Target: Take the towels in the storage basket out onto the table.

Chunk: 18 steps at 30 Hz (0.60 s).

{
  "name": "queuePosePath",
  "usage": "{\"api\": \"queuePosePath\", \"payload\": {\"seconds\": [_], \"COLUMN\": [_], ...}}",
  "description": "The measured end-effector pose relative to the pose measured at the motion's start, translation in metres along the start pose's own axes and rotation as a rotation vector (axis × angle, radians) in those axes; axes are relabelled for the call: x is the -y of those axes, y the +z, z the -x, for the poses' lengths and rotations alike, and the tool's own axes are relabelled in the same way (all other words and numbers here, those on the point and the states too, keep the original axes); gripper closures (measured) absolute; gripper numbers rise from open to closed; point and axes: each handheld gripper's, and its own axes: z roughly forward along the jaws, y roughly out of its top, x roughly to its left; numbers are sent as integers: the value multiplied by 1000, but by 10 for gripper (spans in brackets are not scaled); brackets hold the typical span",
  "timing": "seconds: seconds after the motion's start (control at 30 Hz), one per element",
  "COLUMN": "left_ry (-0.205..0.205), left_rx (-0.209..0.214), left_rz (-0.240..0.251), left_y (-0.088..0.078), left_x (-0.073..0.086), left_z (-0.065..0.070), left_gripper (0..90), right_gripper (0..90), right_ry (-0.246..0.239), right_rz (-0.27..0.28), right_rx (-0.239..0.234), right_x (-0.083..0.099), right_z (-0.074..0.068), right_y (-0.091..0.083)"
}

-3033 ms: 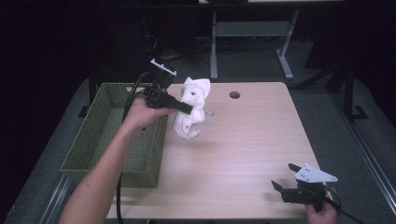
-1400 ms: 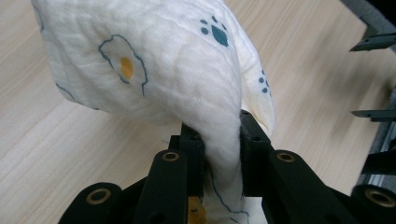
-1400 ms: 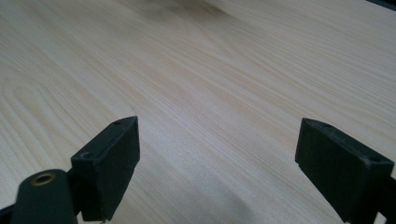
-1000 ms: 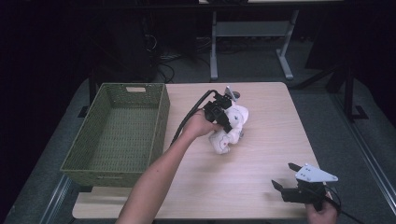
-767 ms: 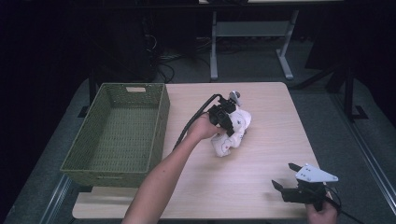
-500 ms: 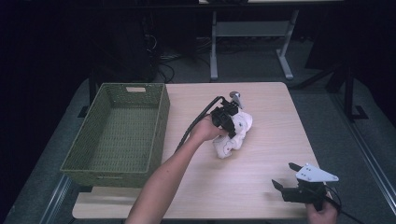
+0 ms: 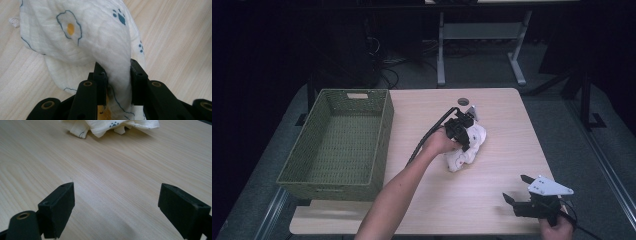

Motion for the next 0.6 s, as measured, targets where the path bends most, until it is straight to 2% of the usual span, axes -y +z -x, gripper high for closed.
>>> {"api": "queuePosePath", "payload": {"seconds": [0.4, 0.6], "left_ry": [-16, -26], "left_rx": [-18, -22], "left_rz": [0, 16], "left_y": [3, 1], "left_x": [1, 3], "left_z": [-2, -5], "left_gripper": [677, 607], "right_gripper": [134, 135], "right_ry": [0, -4], "right_rz": [-1, -3], "right_rx": [0, 1], "right_x": [1, 1], "right_z": [1, 1], "right_y": [0, 1]}}
